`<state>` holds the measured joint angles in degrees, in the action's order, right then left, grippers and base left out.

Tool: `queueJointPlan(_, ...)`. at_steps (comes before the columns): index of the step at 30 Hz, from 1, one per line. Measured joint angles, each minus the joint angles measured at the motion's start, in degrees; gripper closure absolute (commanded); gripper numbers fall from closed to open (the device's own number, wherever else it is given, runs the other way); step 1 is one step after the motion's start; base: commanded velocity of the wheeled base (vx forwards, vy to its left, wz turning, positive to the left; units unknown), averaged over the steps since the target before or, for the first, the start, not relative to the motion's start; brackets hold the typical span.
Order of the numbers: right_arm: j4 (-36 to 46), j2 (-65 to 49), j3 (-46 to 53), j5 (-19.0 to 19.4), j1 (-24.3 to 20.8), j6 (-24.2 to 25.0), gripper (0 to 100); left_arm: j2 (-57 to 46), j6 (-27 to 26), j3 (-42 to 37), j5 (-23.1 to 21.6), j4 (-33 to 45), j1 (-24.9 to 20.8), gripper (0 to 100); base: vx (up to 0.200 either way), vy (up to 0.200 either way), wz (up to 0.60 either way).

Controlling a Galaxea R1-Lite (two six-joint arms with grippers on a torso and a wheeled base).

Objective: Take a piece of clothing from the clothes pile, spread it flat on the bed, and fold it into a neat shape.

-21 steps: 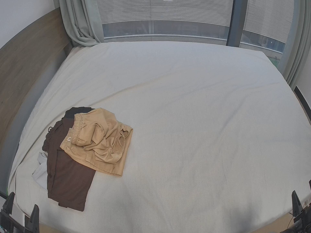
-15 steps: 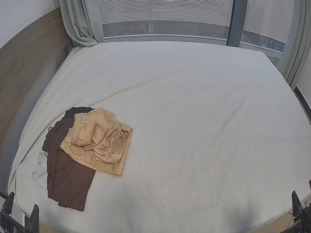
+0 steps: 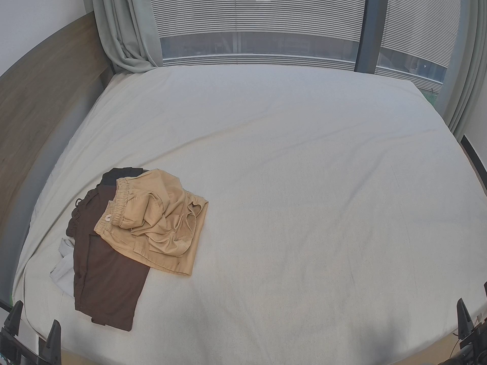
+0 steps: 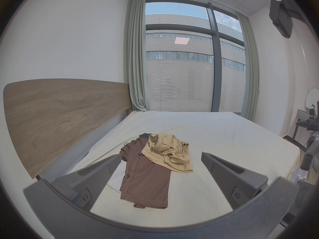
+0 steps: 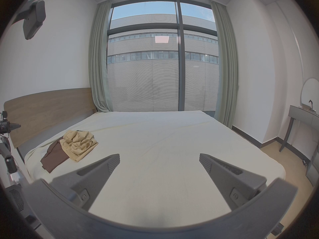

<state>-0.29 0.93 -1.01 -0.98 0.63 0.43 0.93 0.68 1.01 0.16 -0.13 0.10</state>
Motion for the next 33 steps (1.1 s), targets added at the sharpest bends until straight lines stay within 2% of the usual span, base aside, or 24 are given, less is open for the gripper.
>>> queueJointPlan(13, 0.0, 0.0, 0.0, 0.0, 0.0, 0.1, 0, 0.0, 0.6, 0.0, 0.1, -0.7, 0.0, 0, 0.000, 0.000, 0.00)
queueJointPlan(19, 0.1, 0.0, 0.0, -0.1, 0.0, 0.1, 0, 2.4, 1.7, 4.6, 0.1, -6.5, -0.5, 0, 0.000, 0.000, 0.00)
queueJointPlan(23, 0.0, 0.0, 0.0, -0.1, 0.0, 0.1, 0, 7.6, 2.8, 7.7, -0.3, -8.5, -3.2, 0, 0.000, 0.000, 0.00)
queueJointPlan(28, 0.0, 0.0, 0.0, -0.1, 0.0, 0.1, 0, 15.2, 9.7, 10.7, -1.7, -9.5, -8.1, 0, 0.000, 0.000, 0.00)
queueJointPlan(33, 0.0, 0.0, 0.0, 0.0, 0.0, 0.1, 0, 22.7, 12.4, 13.5, -4.0, -10.1, -10.5, 0, 0.000, 0.000, 0.00)
